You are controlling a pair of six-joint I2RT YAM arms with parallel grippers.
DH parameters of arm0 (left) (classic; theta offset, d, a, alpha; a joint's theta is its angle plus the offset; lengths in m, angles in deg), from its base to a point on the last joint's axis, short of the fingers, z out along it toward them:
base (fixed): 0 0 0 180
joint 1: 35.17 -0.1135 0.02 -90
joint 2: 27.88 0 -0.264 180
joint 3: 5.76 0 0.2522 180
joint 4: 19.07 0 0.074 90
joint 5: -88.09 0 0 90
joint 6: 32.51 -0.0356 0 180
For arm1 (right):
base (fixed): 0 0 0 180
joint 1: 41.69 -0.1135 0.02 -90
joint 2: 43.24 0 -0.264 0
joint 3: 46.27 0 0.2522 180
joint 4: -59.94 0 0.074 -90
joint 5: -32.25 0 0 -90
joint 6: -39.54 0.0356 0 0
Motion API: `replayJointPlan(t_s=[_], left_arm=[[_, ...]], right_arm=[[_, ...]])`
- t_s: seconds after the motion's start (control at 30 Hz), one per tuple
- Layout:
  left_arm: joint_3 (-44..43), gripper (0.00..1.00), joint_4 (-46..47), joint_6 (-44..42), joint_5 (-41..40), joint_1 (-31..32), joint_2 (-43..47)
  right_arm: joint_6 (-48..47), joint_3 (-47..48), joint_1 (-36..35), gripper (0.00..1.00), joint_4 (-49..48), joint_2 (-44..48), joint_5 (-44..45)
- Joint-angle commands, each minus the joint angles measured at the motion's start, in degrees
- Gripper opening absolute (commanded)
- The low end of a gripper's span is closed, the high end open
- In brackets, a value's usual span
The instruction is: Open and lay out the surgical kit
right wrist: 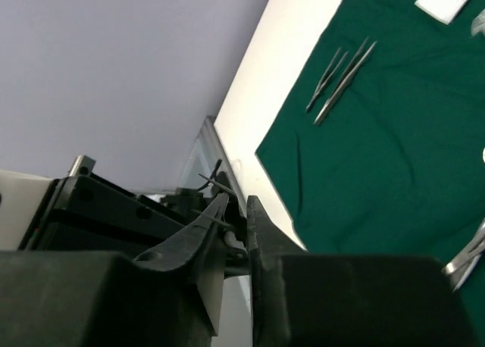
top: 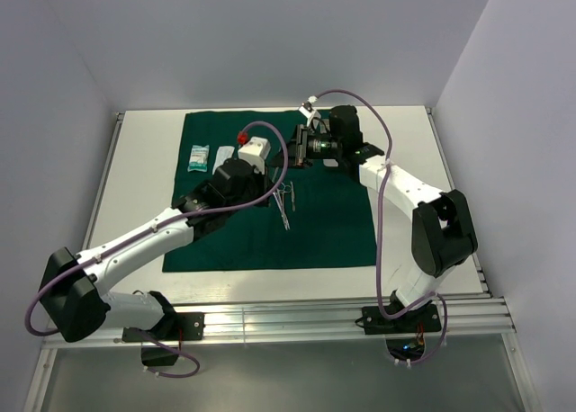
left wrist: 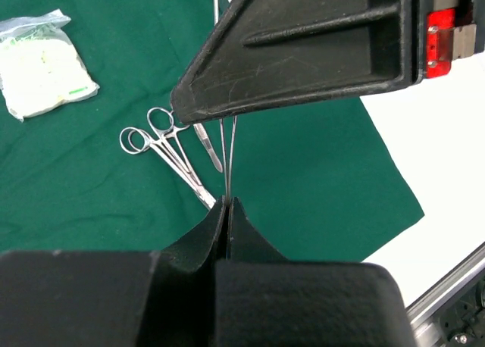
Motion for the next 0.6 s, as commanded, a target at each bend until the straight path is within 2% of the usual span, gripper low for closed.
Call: replayJointPlan(t_s=[0.0, 0.03, 0.07, 0.1, 0.13, 0.2, 0.23, 0.3, 0.4, 0.5, 0.53, 0.57], left_arm=[[-2.7, 0.01, 0.2, 1.2, 0.7, -0.5, -0.3], [-3.1, 0.08, 0.1, 1.1, 1.2, -0.4, -0.3], [-3.3, 0.14, 0.0, 0.8, 1.4, -0.4, -0.3], [-3.4, 0.19, -0.4, 0.4, 1.6, -0.4, -0.3], [-4.3, 0.29, -0.9, -0.3, 2.2, -0.5, -0.2], [-5.1, 0.38, -2.7, -2.5, 1.4, -0.4, 0.4], [-5.5, 0.50, -3.1, -3.0, 0.1, -0.6, 0.9], [-6.1, 0.57, -4.0, -5.1, 0.1, -0.8, 2.4], [-8.0, 0.58, -6.4, -7.0, 0.9, -0.8, 3.1], [-10.6, 0.51, -10.0, -7.2, 2.9, -1.2, 1.7], [-11.3, 0.44, -10.6, -7.2, 3.9, -1.9, 1.4], [-11.4, 0.41, -11.5, -7.1, 5.3, -2.2, 0.7]], right_arm=[[-0.9, 2.6, -0.4, 0.13, 0.5, 2.1, 1.5], [-0.8, 2.9, -0.4, 0.09, 0.6, 2.1, 1.6], [-1.0, 3.1, -0.4, 0.00, 0.8, 1.7, 1.7], [-1.1, 3.5, -0.4, 0.00, 1.4, 1.7, 2.3], [-1.3, 3.6, -0.4, 0.00, 1.7, 1.6, 2.4], [-1.8, 3.9, -0.4, 0.00, 3.0, 1.5, 2.7], [-2.5, 3.9, -0.4, 0.00, 3.3, 1.6, 3.4], [-3.1, 4.1, -0.6, 0.00, 4.2, 1.7, 3.8], [-4.4, 4.6, -1.3, 0.00, 6.0, 1.7, 4.9], [-4.6, 5.6, -1.9, 0.00, 7.3, 1.1, 5.7], [-4.6, 5.8, -2.0, 0.00, 7.6, 1.0, 5.7], [-4.3, 5.9, -2.1, 0.00, 7.6, 0.9, 5.6]])
